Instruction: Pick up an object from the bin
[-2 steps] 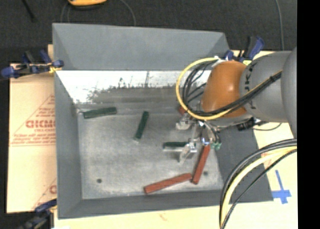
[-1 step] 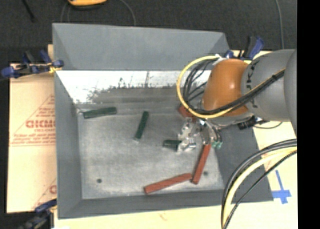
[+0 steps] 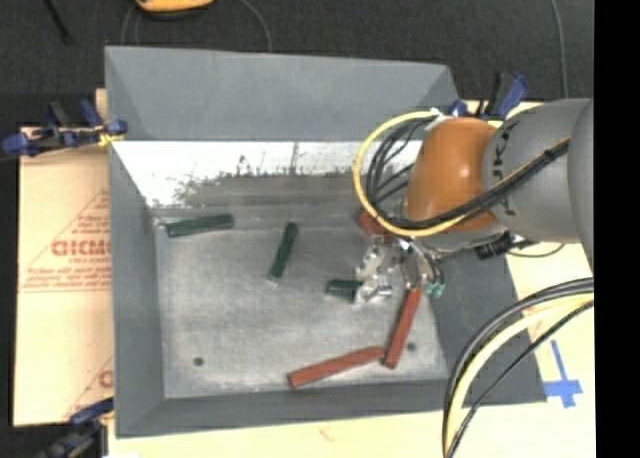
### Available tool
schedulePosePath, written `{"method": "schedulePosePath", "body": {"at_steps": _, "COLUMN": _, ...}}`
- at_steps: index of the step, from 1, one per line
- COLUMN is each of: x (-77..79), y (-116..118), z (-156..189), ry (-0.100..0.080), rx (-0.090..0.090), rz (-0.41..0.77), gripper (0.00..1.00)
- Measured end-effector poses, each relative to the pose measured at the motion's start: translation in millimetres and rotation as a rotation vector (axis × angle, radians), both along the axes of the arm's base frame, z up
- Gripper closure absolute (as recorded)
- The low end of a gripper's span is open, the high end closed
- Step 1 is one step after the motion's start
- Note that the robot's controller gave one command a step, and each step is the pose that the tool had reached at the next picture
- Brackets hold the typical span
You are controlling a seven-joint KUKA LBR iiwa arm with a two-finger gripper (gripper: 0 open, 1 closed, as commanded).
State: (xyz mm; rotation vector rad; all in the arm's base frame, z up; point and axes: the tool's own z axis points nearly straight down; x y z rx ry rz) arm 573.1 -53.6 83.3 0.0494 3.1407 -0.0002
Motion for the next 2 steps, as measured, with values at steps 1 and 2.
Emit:
{"method": "schedulePosePath", "body": {"at_steps": 1, "x": -0.3, "y": 0.0, "z": 1.8, "ry": -0.001, "rx": 0.0, "rz": 0.0, "gripper": 1.0}}
{"method": "schedulePosePath", "body": {"at_steps": 2, "x": 0.0, "y": -0.2, "z": 7.7, "ry": -0.003, "rx": -0.001, "rz": 0.001, "gripper": 1.0}}
